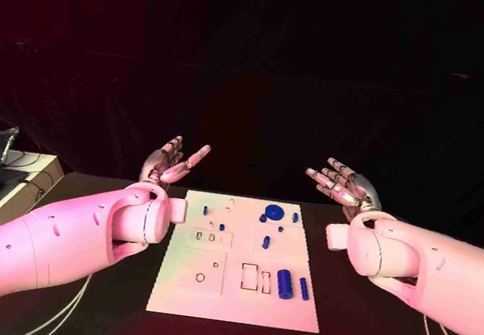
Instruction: Assemble the parts on the task board
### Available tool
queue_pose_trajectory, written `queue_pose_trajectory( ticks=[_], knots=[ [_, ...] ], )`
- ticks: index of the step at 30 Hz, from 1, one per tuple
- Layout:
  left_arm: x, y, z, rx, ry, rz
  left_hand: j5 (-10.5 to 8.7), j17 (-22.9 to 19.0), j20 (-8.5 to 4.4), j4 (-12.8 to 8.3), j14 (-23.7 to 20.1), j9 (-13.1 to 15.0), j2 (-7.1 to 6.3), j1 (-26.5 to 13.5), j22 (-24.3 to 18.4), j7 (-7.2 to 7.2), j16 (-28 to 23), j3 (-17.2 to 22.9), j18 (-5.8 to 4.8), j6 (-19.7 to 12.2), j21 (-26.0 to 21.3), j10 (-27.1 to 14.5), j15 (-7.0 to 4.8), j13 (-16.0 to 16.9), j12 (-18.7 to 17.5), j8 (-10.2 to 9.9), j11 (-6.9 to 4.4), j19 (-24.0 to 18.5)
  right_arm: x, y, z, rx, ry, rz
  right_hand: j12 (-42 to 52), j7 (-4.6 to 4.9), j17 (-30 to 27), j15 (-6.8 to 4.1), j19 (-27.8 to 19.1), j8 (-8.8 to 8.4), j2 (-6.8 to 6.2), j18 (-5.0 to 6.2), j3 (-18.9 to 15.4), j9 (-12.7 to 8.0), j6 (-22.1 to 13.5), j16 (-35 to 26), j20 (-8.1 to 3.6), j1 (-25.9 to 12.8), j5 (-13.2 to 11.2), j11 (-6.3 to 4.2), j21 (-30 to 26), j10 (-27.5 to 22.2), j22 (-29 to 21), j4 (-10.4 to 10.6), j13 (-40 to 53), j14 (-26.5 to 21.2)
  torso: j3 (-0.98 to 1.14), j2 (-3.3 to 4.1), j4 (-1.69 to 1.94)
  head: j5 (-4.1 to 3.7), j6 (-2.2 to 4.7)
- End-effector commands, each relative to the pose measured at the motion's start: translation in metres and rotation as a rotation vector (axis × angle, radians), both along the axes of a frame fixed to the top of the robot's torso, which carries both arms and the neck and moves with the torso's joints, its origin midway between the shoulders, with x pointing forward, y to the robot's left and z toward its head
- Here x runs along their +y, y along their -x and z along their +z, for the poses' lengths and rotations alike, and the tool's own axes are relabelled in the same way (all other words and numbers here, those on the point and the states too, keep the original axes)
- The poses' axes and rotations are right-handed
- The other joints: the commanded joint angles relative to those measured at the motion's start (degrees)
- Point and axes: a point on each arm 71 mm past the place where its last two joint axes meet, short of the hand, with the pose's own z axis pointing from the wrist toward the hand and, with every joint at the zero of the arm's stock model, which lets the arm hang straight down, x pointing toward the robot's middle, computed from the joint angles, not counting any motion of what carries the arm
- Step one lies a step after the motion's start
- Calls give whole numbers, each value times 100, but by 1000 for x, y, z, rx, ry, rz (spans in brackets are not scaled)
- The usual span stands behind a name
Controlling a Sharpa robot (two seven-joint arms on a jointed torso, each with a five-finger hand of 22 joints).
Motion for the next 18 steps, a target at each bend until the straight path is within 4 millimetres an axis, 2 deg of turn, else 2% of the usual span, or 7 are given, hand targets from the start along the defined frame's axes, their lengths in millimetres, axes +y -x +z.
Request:
queue_pose_trajectory(
  ticks=[1,6,7,9,11,13,18],
  knots=[
    [-7,-4,-1,2,-6,-113,9,23,98,65,173,37,135,342,17,215,52,174,150,416,50,423,76,37,55,68,213,58,7,-4,-1,59,13,160,68,656,62,-74,963,59,155,246,-18,46,729,69,-34,540,51,-20,277,830,80,-343,49,1159,0,-1,1,1,-1],
    [-7,-5,-1,2,-6,-114,-23,83,105,-33,1088,94,455,423,95,328,119,305,255,1332,256,1578,207,103,122,131,407,580,4,-8,1,68,27,178,114,522,116,-268,2284,109,291,339,15,94,1690,127,-186,822,-101,-202,550,2018,150,-618,101,2483,0,-1,1,1,-1],
    [1,2,0,-27,12,-149,-25,89,105,-58,1208,99,478,430,118,321,123,306,272,1428,312,1685,210,109,127,134,407,742,-5,-12,9,-112,247,181,123,510,120,-286,2400,107,296,340,19,96,1784,127,-202,835,-112,-219,565,2141,150,-635,108,2604,4,24,16,-2,-82],
    [2,4,1,-31,7,-165,-31,130,55,-190,2011,126,602,425,268,331,190,292,415,1948,680,2315,196,134,153,168,431,1796,-6,-12,10,-148,311,178,162,452,154,-441,2903,163,314,407,95,129,2514,202,-331,871,-139,-358,711,3207,192,-702,133,3638,12,40,22,-5,-95],
    [2,6,1,-32,1,-178,-26,210,-27,-368,3308,161,756,387,417,395,312,241,644,2585,1099,3221,48,173,215,216,420,2826,-6,-12,10,-174,364,177,188,392,165,-572,3190,178,297,431,210,152,3066,213,-461,857,-163,-457,814,3915,213,-755,168,4084,19,58,29,-19,-107],
    [2,8,2,-34,-6,-202,-32,296,-124,-619,4671,185,917,364,458,358,382,141,801,3249,1334,4306,-119,219,251,228,289,3327,-7,-12,11,-201,427,179,192,343,177,-724,3497,204,286,444,374,177,3621,239,-623,834,-184,-552,953,4249,253,-814,168,4496,22,88,50,-53,-128],
    [2,17,2,-30,-25,-258,-31,475,-420,-881,5951,278,1141,408,605,232,613,41,911,4940,1801,5600,-527,259,305,373,-25,4209,-4,-11,12,-257,573,207,250,179,270,-1116,4209,296,232,442,500,231,4612,456,-1012,840,-313,-836,1475,5018,494,-929,184,5501,25,173,123,-129,-144]
  ],
)
